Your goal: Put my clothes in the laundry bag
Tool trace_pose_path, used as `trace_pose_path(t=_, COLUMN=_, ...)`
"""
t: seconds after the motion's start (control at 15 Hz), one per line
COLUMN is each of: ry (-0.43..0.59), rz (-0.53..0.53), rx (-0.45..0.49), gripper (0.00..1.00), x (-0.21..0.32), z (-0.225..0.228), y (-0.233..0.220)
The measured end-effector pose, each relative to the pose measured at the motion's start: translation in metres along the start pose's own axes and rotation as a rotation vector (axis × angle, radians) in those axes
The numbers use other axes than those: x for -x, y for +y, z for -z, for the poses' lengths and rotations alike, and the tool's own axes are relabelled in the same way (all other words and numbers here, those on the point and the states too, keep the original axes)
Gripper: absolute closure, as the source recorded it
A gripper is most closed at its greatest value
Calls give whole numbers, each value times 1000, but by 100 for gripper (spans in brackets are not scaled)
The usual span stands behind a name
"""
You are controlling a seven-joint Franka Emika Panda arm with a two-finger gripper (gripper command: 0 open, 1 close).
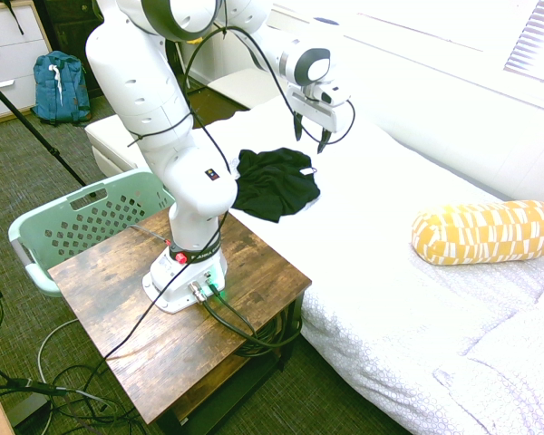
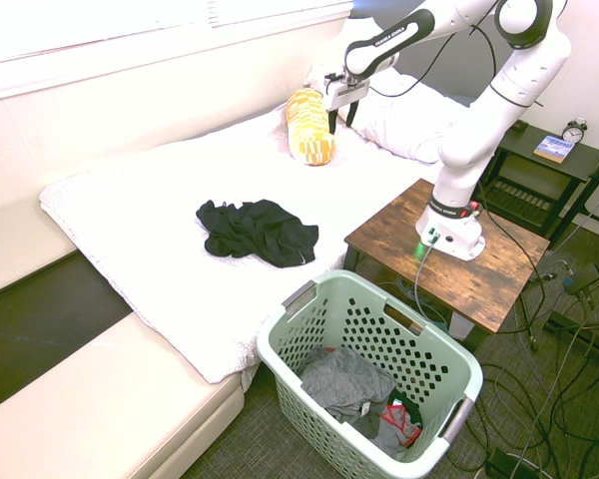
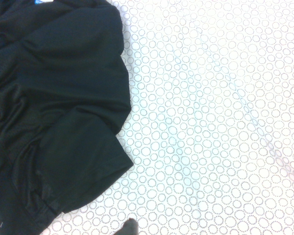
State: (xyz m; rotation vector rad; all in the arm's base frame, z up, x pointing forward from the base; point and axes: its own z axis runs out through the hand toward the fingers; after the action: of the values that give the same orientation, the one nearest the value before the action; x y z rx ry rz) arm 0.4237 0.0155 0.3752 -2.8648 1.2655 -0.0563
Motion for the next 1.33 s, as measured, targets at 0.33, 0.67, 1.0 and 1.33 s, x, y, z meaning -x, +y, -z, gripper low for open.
trace_pose_path(t=0.33, ry=9, rz=65, rx=-37, gripper=0, x=11, z=-1, y=-33)
trace_pose_path(t=0.67, ry=7, rz=173, rx=-81, gripper=0, x=23, z=-40, y=-121)
trace_pose_path(t=1.0, ry=-23, rz=274, rx=-64, gripper=0, x=26, z=-145, y=-207)
trace_pose_path(t=1.33, ry=-97, rz=341, rx=-32, gripper=0, x=42, z=-268, y=-274)
